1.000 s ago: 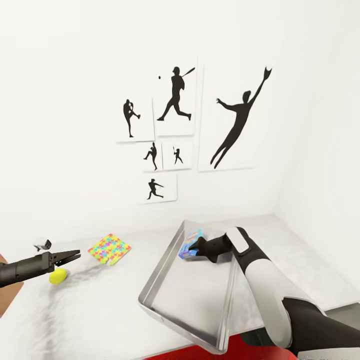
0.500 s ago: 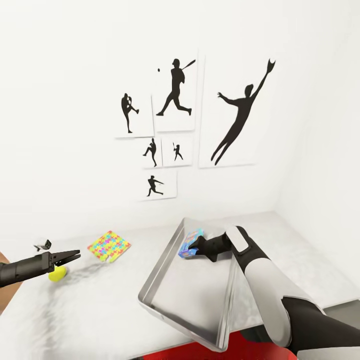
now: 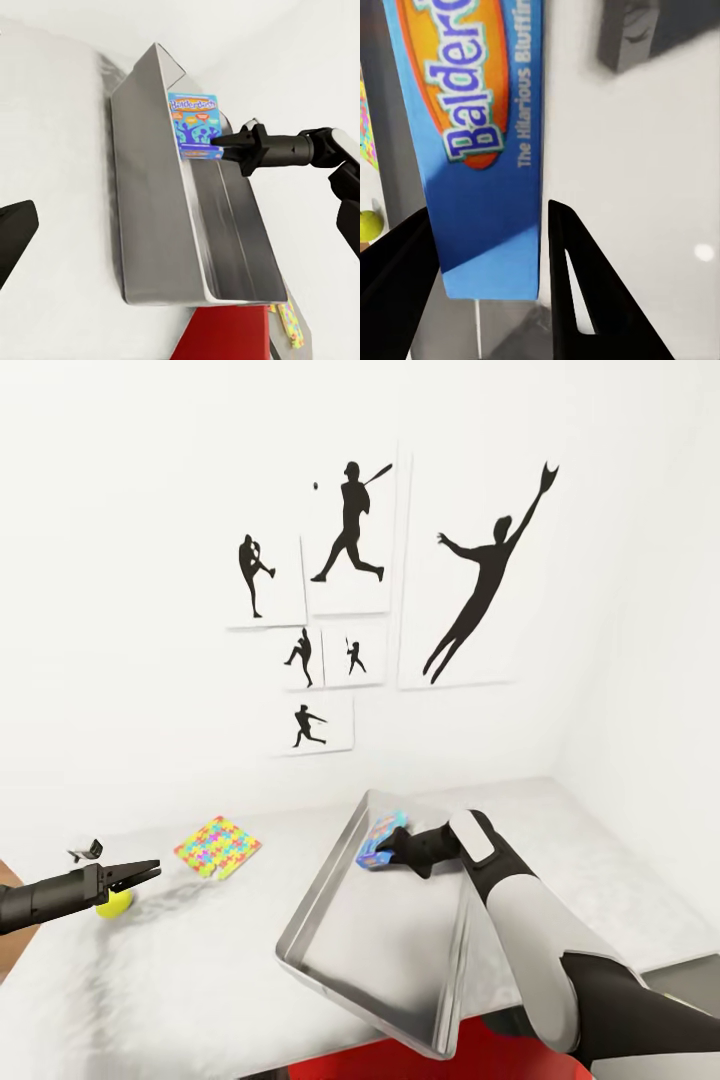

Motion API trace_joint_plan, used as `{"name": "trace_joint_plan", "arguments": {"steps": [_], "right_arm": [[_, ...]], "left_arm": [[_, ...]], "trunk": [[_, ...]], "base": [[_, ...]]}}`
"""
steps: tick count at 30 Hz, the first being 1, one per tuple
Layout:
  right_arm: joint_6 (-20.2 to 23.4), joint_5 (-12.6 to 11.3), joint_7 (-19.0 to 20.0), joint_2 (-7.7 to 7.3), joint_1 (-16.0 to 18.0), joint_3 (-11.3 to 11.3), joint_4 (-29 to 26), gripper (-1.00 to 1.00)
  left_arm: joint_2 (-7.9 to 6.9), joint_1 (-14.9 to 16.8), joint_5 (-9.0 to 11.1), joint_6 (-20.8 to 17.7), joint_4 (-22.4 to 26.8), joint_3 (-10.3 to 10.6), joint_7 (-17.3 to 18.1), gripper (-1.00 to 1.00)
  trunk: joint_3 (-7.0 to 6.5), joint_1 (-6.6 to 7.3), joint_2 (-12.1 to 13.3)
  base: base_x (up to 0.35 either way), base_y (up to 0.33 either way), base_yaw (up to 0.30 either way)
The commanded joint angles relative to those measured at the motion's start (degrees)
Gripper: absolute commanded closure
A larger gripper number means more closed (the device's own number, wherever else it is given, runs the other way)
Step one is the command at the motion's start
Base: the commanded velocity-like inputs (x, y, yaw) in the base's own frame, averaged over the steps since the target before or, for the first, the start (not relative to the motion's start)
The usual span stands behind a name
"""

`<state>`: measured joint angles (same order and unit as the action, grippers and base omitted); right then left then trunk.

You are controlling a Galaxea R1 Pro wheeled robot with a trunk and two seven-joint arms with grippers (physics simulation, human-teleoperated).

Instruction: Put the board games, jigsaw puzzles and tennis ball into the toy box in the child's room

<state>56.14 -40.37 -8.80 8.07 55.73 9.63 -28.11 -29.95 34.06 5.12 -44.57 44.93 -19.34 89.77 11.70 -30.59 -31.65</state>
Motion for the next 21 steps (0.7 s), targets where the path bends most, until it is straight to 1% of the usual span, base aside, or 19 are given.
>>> {"name": "trace_joint_plan", "arguments": {"steps": [1, 21], "right_arm": [[0.11, -0.50, -0.59, 0.14, 0.04, 0.37, 0.03, 1.00], [-0.07, -0.50, -0.60, 0.37, 0.08, 0.30, 0.08, 1.00]], "left_arm": [[-0.02, 0.04, -0.02, -0.61, -0.01, 0.01, 0.23, -1.00], [-0.01, 0.04, -0.02, -0.61, 0.00, 0.01, 0.23, -1.00]], "trunk": [[0.13, -0.02, -0.10], [0.16, -0.02, -0.10]], "base": [[0.000, 0.000, 0.000], [0.000, 0.000, 0.000]]}}
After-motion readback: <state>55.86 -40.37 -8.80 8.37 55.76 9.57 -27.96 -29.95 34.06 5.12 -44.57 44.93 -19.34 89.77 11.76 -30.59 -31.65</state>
